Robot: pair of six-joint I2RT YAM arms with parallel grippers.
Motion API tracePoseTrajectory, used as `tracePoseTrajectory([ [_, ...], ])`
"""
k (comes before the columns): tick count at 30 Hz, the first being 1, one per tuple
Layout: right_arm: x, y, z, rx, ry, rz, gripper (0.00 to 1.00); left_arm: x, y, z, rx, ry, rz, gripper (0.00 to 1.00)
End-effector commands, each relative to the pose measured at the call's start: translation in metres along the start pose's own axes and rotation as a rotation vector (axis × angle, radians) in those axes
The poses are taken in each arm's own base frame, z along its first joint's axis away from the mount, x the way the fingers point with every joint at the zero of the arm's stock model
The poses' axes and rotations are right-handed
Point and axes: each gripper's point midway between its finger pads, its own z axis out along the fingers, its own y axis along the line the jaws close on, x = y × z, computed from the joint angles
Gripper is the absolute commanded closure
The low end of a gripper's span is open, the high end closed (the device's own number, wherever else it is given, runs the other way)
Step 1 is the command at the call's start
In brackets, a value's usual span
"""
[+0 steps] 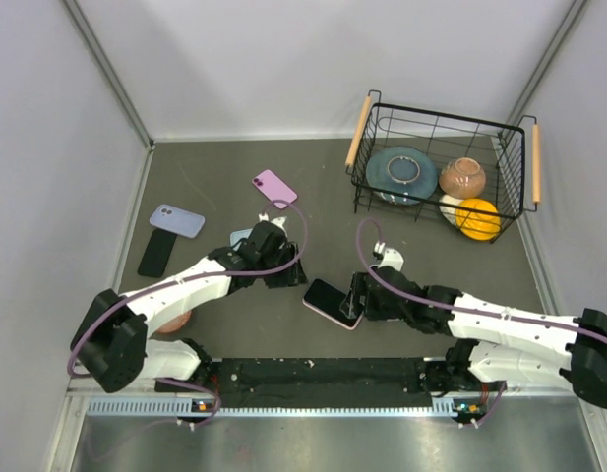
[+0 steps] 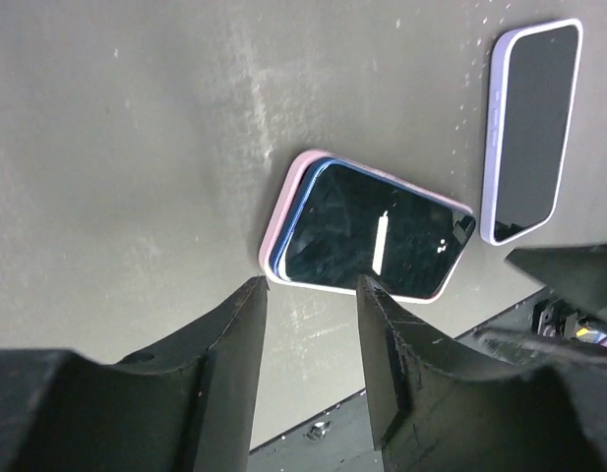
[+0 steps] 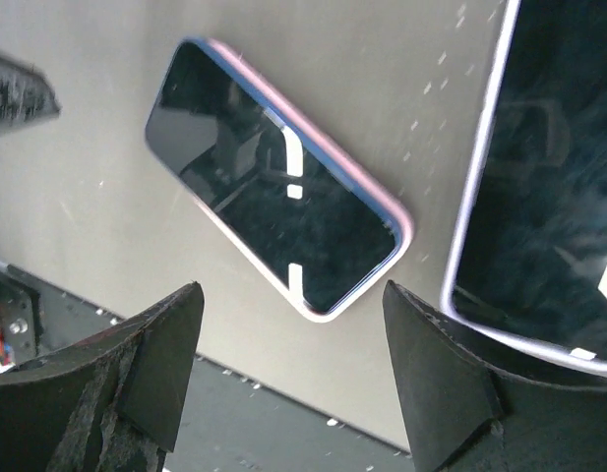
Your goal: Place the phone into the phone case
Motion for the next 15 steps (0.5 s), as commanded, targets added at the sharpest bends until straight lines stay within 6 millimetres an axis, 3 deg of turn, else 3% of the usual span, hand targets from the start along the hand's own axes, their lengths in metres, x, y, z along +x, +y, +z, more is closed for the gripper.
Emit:
tracePoseTrajectory([
  [1, -0.043, 0.015, -0.004, -0.097, -0.039, -0.173, 0.27, 0.014, 0.005, -0.004, 0.036, 0.000, -0.066, 0.52],
  [4, -0.059, 0.011, 0.003, -0.110, -0.029, -0.268, 0.23, 0.028, 0.002, -0.001, 0.096, 0.022, -0.102, 0.49],
  [7, -0.064, 0.020, 0.010, -0.152, 0.005, -0.316, 0.19, 0.039, 0.001, 0.003, 0.144, 0.049, -0.135, 0.46],
  [10, -0.063, 0.031, 0.018, -0.205, 0.036, -0.374, 0.17, 0.048, 0.007, 0.007, 0.140, 0.061, -0.173, 0.44],
  [15, -0.052, 0.027, 0.047, -0.213, 0.122, -0.388, 0.15, 0.053, 0.017, 0.012, 0.112, 0.056, -0.186, 0.42],
])
